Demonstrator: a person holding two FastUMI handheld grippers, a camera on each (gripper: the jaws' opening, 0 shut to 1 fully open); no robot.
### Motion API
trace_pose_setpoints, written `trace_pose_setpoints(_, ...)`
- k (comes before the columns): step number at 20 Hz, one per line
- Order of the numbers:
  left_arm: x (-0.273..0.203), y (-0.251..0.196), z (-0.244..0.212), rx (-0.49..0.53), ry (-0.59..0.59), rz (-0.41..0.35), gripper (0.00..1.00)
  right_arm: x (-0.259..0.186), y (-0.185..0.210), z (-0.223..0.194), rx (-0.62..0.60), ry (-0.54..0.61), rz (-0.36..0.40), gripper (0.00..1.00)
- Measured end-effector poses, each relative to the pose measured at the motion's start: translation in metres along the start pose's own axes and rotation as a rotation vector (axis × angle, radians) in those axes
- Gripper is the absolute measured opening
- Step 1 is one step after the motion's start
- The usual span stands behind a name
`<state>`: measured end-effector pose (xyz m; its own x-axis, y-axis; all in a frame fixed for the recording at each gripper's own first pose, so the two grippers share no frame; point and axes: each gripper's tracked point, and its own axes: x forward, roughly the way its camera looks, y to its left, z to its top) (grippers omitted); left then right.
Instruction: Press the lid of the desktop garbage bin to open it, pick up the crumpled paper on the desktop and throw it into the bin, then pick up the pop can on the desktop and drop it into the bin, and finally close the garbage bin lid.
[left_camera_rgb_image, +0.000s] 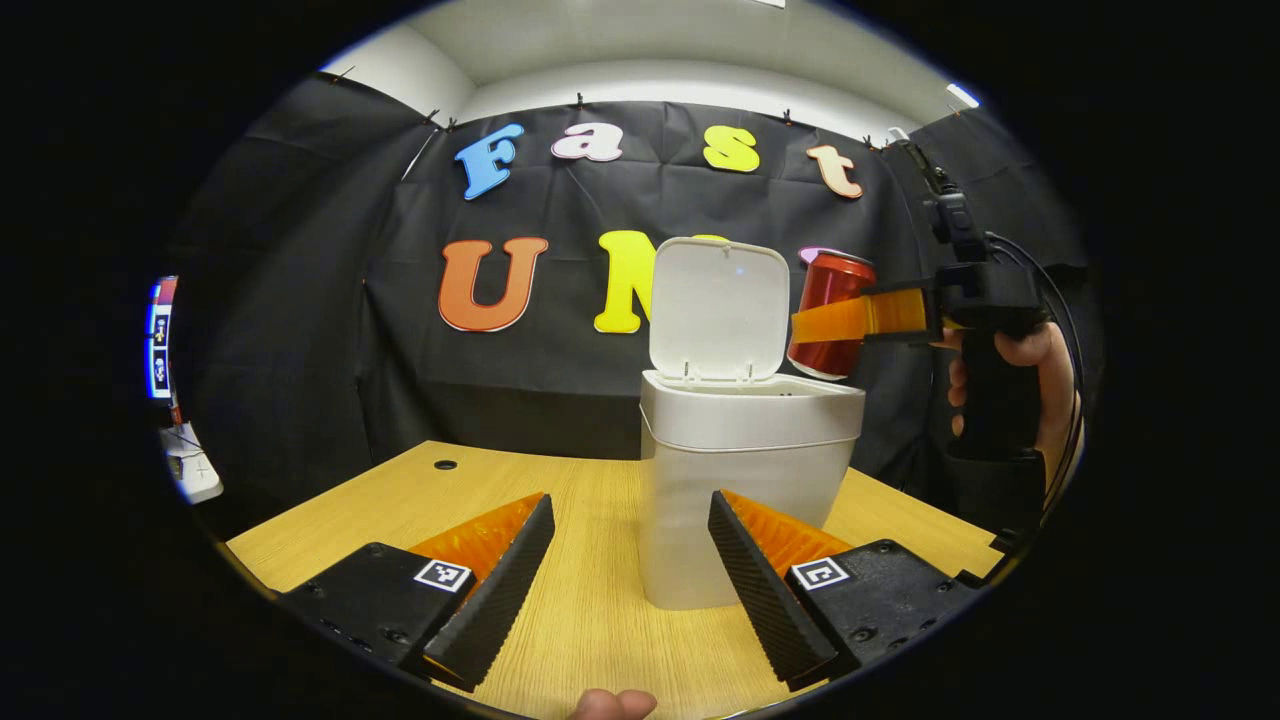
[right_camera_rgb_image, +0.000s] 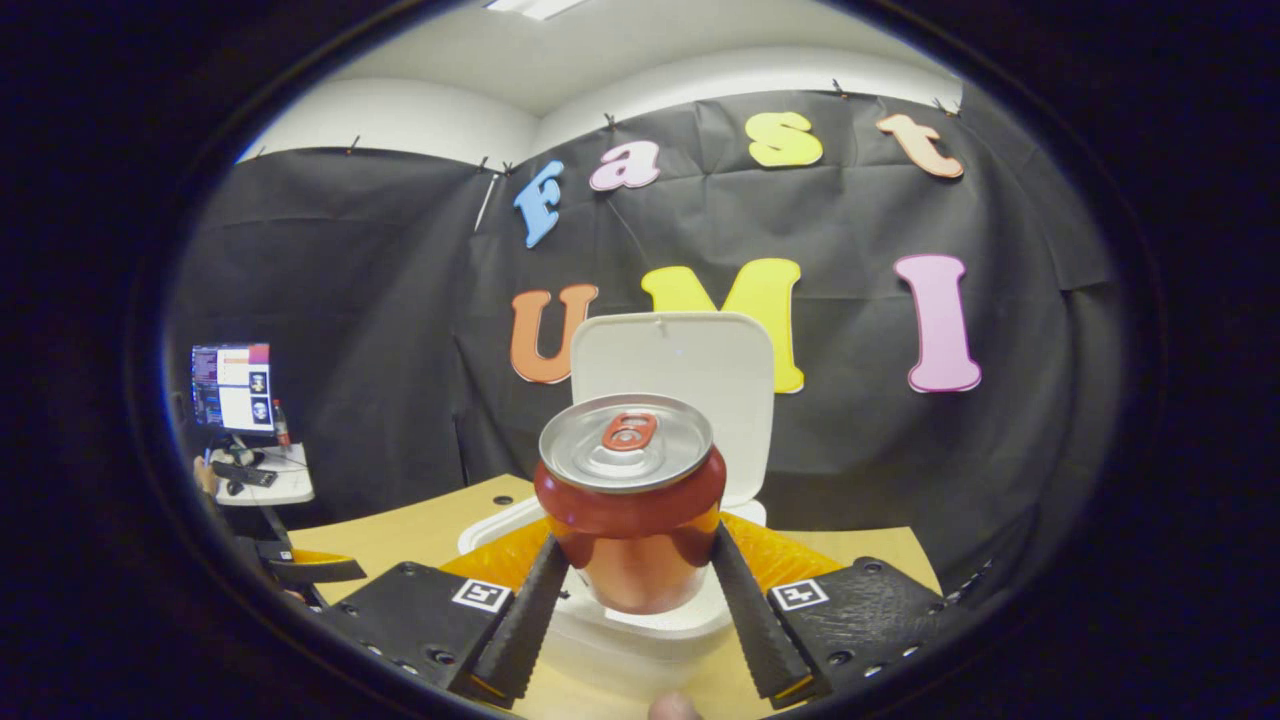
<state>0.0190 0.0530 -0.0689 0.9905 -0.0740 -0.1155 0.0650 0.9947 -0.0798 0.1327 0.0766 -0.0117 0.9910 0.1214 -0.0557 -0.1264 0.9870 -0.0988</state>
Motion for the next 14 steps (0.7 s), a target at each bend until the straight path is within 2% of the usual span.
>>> trace_pose_setpoints(9, 0.0, 0.005, 0.008, -0.007, -0.019, -0.001, 1.0, 0.03, -0.017, 0.006, -0.01, 0.049, -0.056, 0.79)
trace_pose_setpoints(14, -0.004, 0.006, 0.013, -0.014, -0.035, 0.002, 1.0, 0.037, -0.02, -0.014, 0.016, 0.118, -0.075, 0.79)
